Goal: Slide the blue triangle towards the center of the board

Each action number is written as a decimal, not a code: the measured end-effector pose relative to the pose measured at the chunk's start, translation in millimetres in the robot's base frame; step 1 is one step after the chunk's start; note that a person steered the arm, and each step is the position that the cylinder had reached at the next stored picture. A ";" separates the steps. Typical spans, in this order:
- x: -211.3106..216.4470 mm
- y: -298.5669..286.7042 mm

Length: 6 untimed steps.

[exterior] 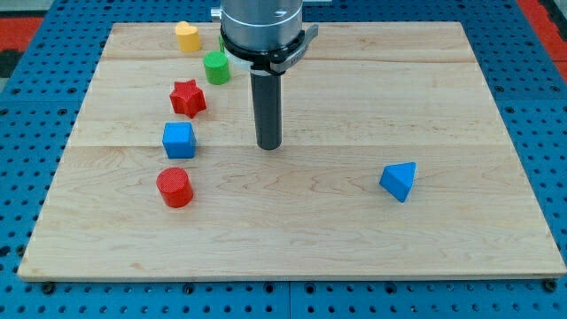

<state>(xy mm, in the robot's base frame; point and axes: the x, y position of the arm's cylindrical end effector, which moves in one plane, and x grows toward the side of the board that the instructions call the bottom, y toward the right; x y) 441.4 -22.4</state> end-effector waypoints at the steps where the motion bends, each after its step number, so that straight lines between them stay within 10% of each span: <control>1: -17.1 17.7; 6: 85.2 310.2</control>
<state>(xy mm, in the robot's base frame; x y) 526.6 287.8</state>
